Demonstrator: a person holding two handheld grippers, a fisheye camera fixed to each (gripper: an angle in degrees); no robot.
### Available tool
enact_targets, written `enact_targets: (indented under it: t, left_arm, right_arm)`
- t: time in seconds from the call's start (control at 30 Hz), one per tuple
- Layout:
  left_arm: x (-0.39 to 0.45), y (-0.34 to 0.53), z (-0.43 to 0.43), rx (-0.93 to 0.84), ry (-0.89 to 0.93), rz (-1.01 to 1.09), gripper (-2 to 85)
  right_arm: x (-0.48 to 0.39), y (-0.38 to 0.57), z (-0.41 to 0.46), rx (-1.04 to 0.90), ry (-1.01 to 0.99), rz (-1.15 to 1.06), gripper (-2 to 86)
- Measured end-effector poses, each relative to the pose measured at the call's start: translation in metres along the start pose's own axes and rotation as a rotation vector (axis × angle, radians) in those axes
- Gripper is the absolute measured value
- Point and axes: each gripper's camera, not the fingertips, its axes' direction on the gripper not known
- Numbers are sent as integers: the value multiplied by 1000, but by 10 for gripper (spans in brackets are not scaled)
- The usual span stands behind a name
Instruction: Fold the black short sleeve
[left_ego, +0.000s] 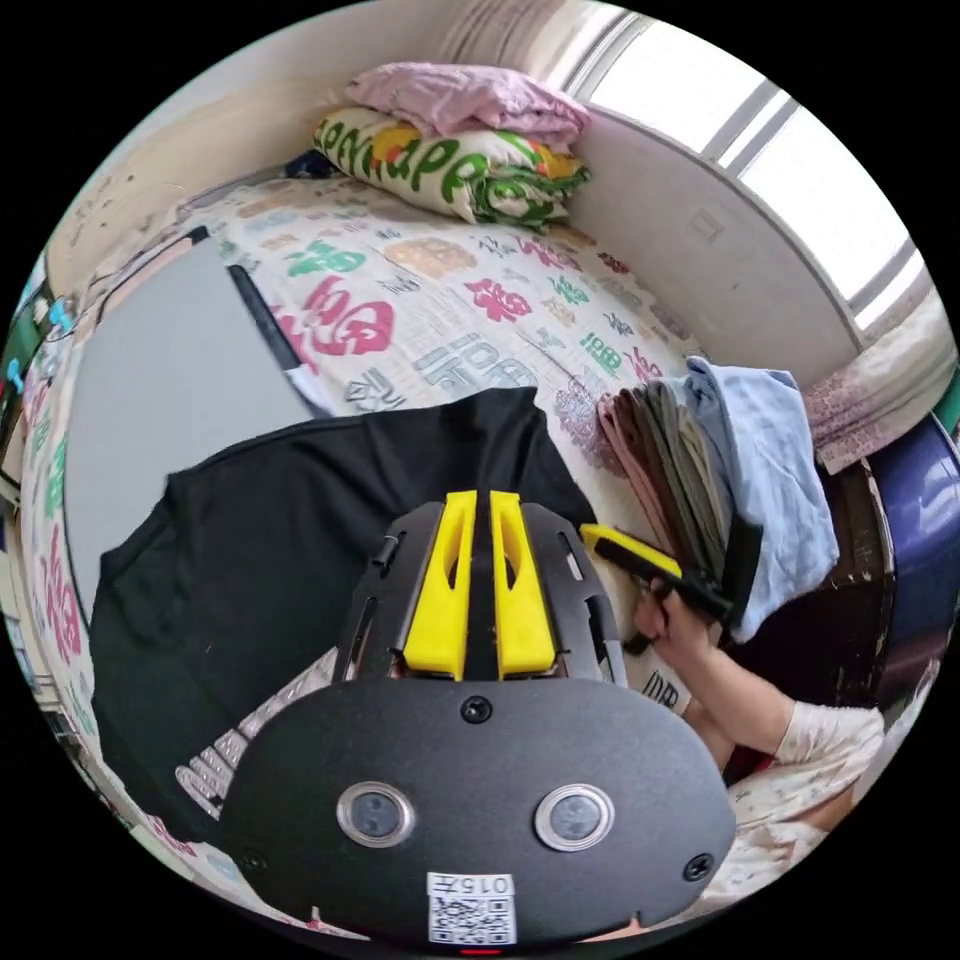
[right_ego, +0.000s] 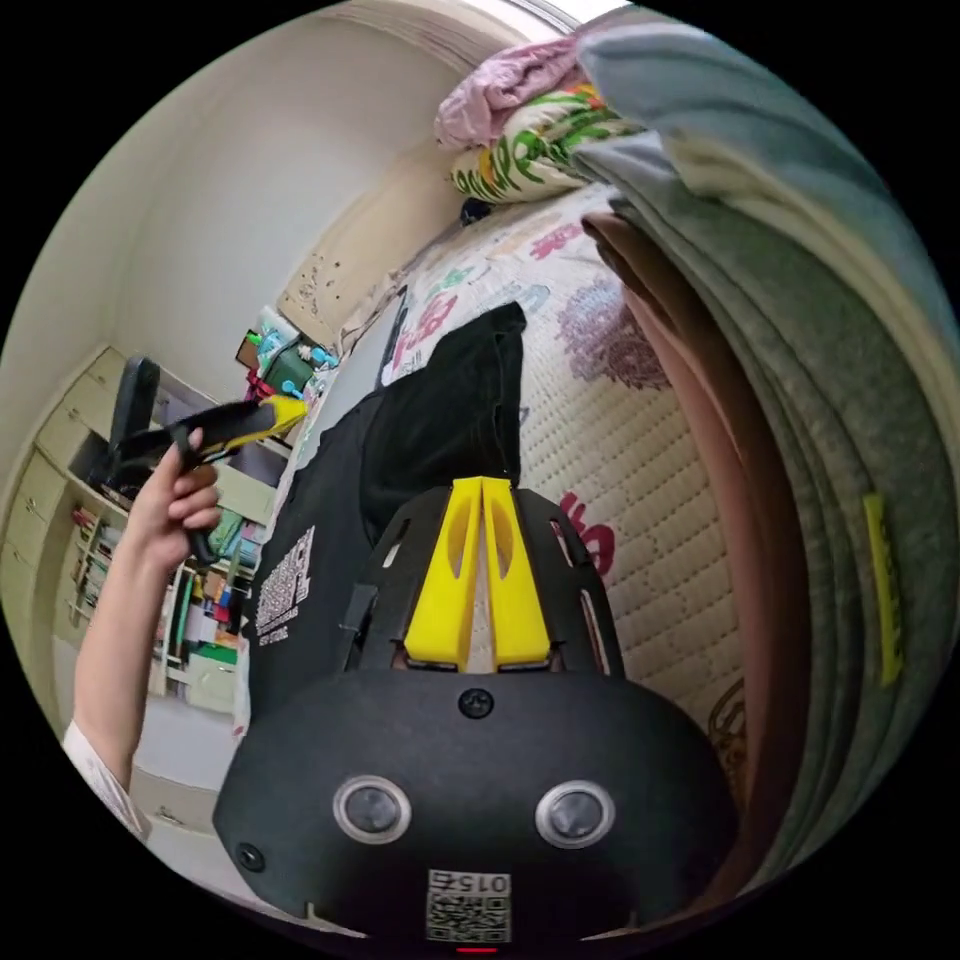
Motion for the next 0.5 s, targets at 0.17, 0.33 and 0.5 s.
enact_targets:
  t: [0.17,0.33,0.5]
  left_arm:
    - [42,-66,75,23,-5,-25,53]
    - [52,-84,125,23,-71,-107,101]
    - [41,-56,133,75,-120,-112,54]
  right_arm:
    - [-21,2,6,-1,98,-53,-4]
    - [-27,9,9,45,142,-14,11]
    - [-32,8,19,68,111,-16,79]
